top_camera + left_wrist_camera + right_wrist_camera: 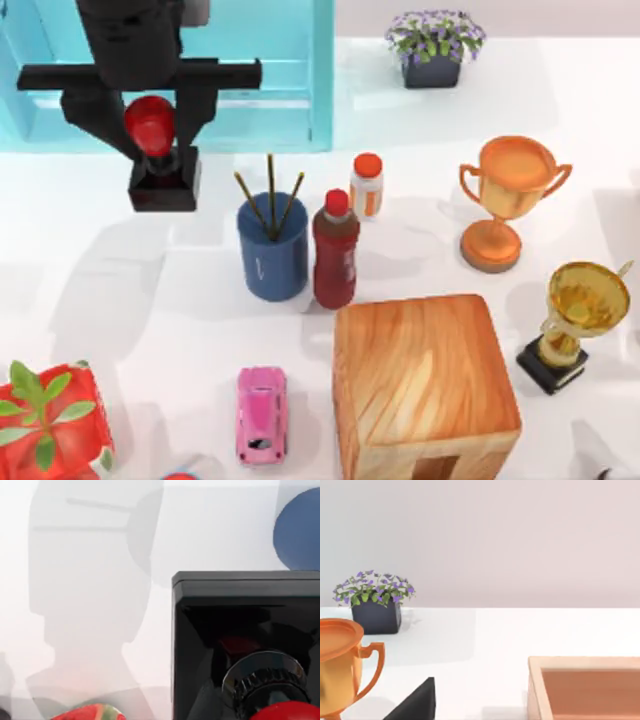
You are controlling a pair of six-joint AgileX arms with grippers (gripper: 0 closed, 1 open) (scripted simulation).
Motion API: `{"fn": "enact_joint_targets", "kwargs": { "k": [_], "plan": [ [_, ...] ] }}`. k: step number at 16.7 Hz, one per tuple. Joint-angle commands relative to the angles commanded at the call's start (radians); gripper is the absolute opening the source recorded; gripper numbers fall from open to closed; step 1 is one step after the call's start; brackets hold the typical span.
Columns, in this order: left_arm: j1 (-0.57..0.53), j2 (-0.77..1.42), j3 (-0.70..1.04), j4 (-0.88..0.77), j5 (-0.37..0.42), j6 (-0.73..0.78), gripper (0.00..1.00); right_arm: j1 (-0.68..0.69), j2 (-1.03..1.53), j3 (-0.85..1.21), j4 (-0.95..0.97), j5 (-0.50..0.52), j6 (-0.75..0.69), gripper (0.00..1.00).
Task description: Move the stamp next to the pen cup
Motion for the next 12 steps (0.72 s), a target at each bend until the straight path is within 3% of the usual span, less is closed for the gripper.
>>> {"fn": "enact_joint_targets", "kwargs": {
  "k": [12],
  "plan": [
    [0.001,-0.016,-0.084,0.068,0.000,0.000,0.00,0.000,0.000,0.000,0.000,0.000,0.000,1.00]
  ]
}}
